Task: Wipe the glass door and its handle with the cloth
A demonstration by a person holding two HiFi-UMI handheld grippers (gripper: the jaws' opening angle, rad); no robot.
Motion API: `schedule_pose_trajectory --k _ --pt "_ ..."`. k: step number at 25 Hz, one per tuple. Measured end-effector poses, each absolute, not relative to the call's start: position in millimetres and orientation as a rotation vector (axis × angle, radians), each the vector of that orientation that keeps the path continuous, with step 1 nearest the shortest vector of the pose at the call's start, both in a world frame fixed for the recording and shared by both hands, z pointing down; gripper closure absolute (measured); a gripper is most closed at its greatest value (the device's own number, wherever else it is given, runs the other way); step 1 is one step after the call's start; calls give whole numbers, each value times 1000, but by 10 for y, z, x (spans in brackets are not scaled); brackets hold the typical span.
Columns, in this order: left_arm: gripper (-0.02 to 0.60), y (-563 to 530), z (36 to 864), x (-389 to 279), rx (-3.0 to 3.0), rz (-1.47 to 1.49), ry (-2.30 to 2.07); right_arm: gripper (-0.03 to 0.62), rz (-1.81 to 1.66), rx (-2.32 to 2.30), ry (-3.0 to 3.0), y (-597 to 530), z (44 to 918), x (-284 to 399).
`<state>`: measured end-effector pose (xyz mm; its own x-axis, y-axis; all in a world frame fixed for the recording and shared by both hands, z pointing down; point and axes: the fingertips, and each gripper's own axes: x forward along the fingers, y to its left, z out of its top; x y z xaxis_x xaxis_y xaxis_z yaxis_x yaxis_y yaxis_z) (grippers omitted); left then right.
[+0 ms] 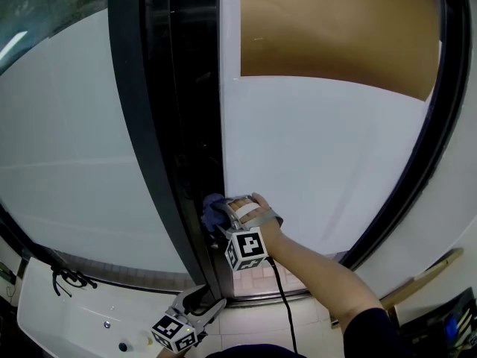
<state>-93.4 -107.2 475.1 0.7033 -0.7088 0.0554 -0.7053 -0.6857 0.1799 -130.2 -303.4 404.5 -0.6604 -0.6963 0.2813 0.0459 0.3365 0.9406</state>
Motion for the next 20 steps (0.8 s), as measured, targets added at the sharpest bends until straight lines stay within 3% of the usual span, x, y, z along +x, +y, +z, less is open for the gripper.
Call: schedule_pose_trajectory --k 6,20 --pt "360 -1097 4772 -930 2721 -22 -1129 461 -1330 636 -1867 -3218 4152 -834" --pt "360 -1235 4711 -482 2781 14 -996 461 -1120 889 -1699 -3570 4185 1315"
